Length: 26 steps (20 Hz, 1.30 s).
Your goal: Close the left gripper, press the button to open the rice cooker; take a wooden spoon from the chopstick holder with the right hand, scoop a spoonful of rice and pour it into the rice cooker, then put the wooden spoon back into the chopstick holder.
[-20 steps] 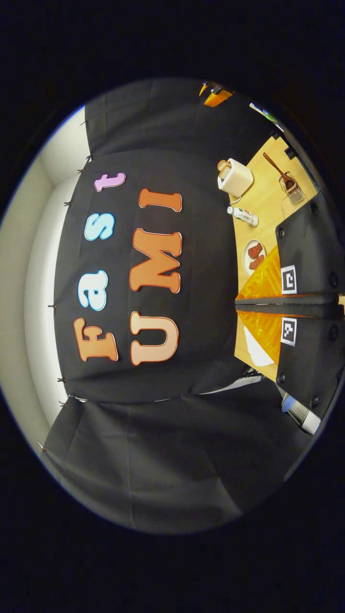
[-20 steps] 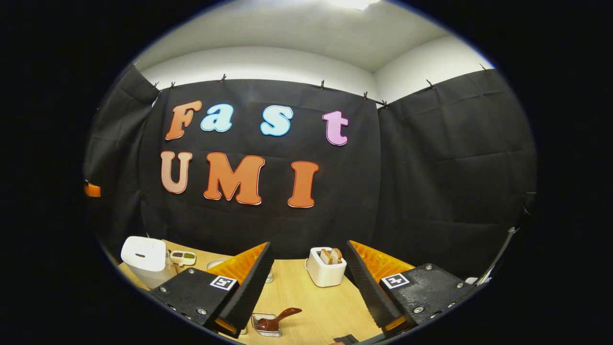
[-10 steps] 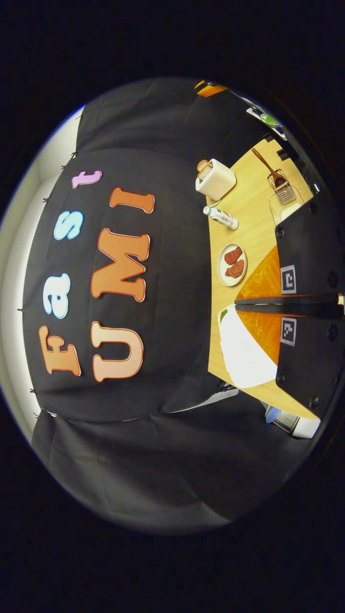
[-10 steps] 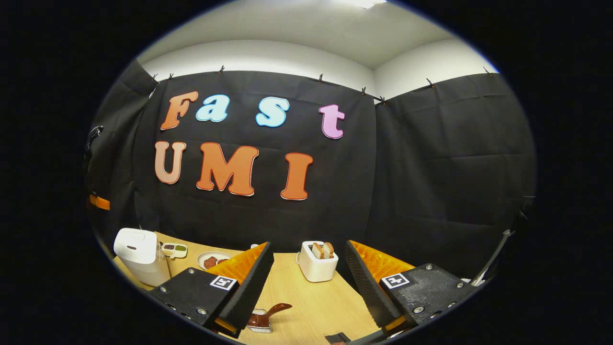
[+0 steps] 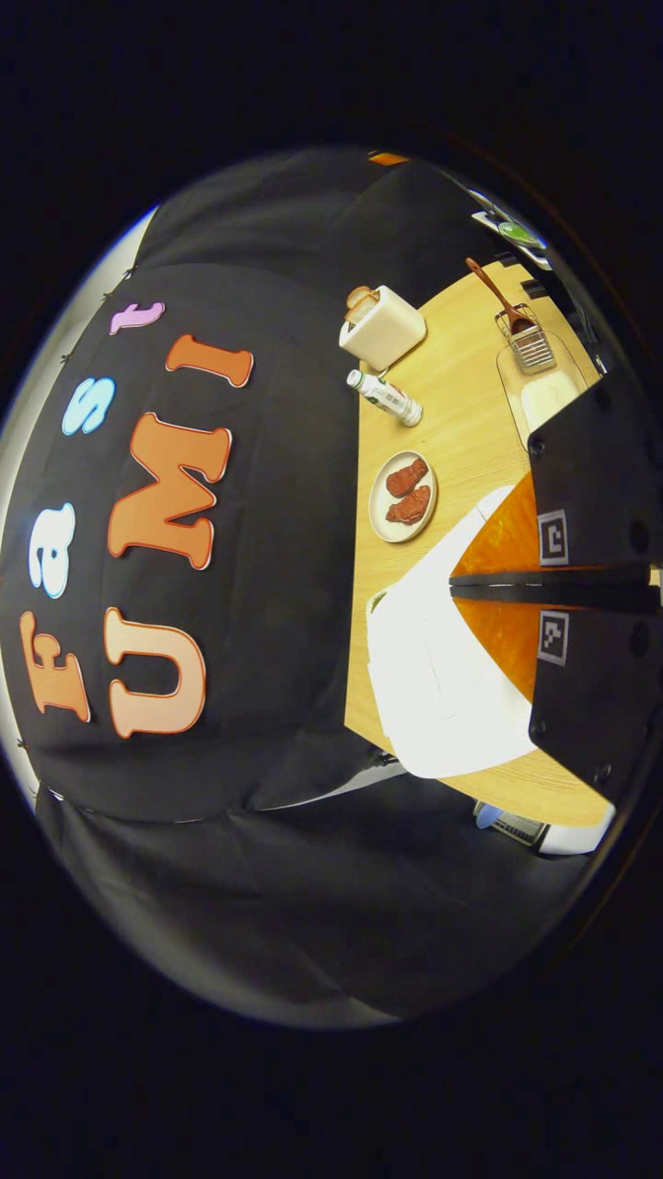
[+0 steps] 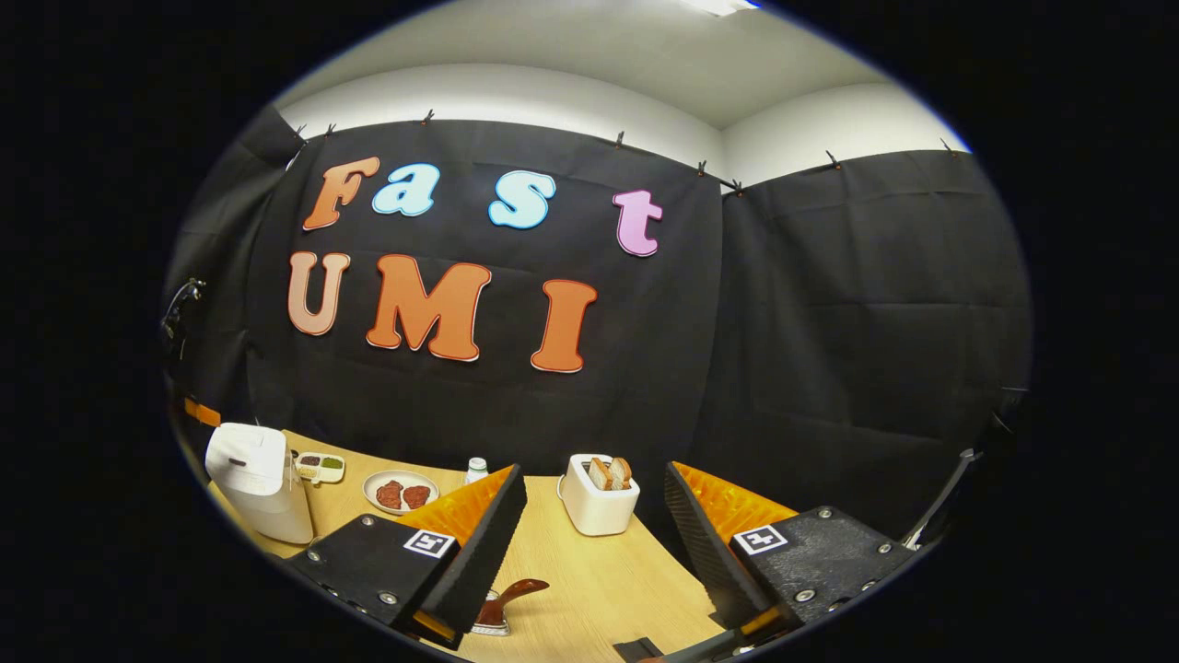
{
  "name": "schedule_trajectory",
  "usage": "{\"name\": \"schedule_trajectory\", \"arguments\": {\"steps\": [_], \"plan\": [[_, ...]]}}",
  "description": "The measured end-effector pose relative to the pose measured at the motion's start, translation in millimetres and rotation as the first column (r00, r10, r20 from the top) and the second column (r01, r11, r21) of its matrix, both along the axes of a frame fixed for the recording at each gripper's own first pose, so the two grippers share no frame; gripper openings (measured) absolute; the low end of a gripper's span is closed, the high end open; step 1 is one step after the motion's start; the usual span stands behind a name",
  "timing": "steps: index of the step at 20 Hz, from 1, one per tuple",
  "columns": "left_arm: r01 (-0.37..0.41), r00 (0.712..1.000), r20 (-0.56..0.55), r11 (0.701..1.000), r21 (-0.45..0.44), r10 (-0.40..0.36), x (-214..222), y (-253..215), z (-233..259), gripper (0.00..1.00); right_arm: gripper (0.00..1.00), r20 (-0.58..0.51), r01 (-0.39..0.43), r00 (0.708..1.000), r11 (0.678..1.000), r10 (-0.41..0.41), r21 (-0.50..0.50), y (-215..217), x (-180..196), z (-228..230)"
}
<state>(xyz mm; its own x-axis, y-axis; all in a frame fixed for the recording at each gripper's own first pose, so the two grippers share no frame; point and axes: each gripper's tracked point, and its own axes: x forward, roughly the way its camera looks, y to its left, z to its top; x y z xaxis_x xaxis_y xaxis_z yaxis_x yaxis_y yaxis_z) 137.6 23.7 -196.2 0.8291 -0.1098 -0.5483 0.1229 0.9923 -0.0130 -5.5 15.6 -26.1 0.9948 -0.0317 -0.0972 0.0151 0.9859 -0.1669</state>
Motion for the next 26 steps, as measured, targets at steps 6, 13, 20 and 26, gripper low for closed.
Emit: {"name": "schedule_trajectory", "arguments": {"steps": [6, 13, 20, 26], "plan": [[-0.006, 0.997, -0.076, 1.000, -0.006, 0.006, 9.7, 5.7, -37.1, 0.04, 0.98, -0.023, 0.001, 1.000, 1.000, -0.002, -0.018, 5.2, 6.2, -8.5], [-0.013, 0.988, -0.155, 1.000, -0.005, 0.012, 16.2, 14.2, -70.1, 0.04, 0.94, -0.043, -0.007, 0.999, 1.000, 0.007, -0.013, 11.5, 13.5, -16.2], [-0.003, 0.975, -0.223, 1.000, -0.001, 0.002, 13.2, 16.1, -86.8, 0.04, 0.94, -0.056, -0.019, 0.998, 1.000, 0.018, -0.014, 18.0, 17.9, -20.6], [-0.019, 0.983, -0.181, 1.000, 0.008, 0.020, 16.5, 15.5, -83.8, 0.05, 0.94, -0.053, -0.029, 0.998, 1.000, 0.029, -0.004, 20.0, 15.3, -18.7]]}}
